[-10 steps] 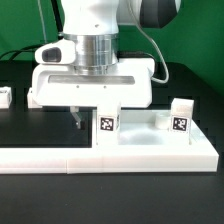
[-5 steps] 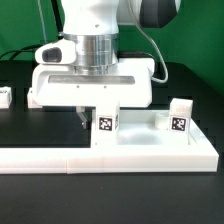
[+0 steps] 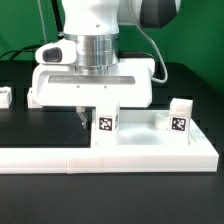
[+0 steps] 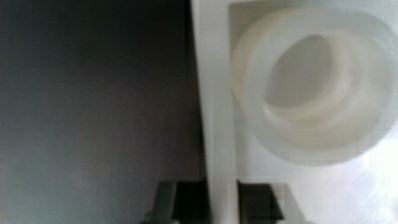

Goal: Assemble square table

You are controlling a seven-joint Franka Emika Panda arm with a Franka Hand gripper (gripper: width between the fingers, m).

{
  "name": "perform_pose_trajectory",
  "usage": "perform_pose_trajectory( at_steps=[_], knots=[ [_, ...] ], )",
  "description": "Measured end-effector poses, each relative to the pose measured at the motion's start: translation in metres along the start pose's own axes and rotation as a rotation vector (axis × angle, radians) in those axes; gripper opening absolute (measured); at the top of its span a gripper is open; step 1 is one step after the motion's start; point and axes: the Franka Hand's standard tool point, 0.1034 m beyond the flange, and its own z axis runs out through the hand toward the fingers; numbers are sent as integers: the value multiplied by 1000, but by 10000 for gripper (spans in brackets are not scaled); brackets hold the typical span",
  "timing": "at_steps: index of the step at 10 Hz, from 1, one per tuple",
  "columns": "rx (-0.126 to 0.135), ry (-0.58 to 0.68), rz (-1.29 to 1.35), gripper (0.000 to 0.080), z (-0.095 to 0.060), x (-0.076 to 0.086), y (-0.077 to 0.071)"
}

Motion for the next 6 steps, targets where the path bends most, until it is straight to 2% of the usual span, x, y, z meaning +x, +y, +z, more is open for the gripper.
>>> perform_pose_trajectory(
  at_steps=[4, 6],
  knots=[
    [-1, 0, -27, 67, 0, 0, 0],
    [-10, -1, -146, 64, 0, 1, 3]
  ],
)
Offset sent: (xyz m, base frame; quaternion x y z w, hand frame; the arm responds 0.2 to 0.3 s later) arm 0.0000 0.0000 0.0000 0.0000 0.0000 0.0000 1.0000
